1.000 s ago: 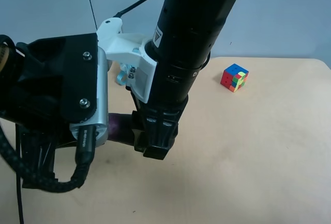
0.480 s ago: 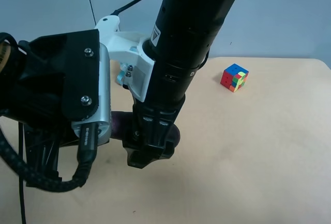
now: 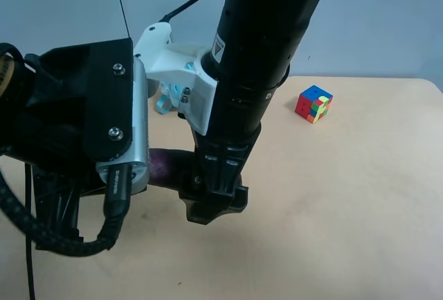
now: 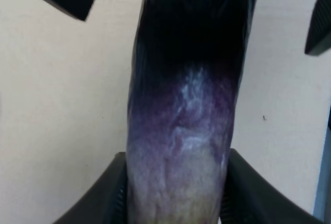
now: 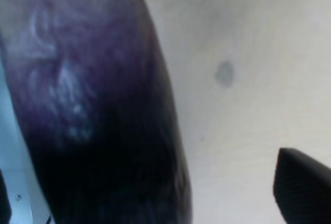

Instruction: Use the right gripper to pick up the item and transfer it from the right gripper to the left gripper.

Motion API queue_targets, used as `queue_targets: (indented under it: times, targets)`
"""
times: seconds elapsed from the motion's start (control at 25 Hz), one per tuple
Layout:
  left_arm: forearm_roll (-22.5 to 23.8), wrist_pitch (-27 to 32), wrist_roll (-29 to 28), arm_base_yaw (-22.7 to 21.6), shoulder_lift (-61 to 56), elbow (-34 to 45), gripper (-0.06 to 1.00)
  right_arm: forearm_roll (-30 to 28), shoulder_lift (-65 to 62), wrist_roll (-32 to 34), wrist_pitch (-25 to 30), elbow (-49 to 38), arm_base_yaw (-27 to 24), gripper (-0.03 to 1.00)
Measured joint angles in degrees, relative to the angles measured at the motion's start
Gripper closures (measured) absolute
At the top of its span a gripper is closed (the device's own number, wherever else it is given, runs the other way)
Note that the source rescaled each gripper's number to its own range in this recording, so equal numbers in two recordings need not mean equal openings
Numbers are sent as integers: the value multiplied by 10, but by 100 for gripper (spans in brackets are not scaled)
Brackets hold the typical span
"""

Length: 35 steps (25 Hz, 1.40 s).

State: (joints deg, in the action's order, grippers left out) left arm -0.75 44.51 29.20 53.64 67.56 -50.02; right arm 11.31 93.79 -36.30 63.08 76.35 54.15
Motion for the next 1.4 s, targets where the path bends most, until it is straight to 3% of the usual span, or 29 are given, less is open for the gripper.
queue_targets:
  times: [0.2,0.44,0.8,1.24,1.4]
  targets:
    - [0,0,0,0,0,0,94,-6,-31,22,23,0,0,-3]
    - [0,0,0,0,0,0,94,-60,-54,76,62,0,0,-3]
    - [0,-1,0,0,0,0,94,-102,-69,158,69,0,0,-3]
    - [1,-1,0,0,0,0,94,-104,-162,199,70,-1,0,-3]
    - [1,-1,0,0,0,0,94,-110,-227,204,67,-51,0,-3]
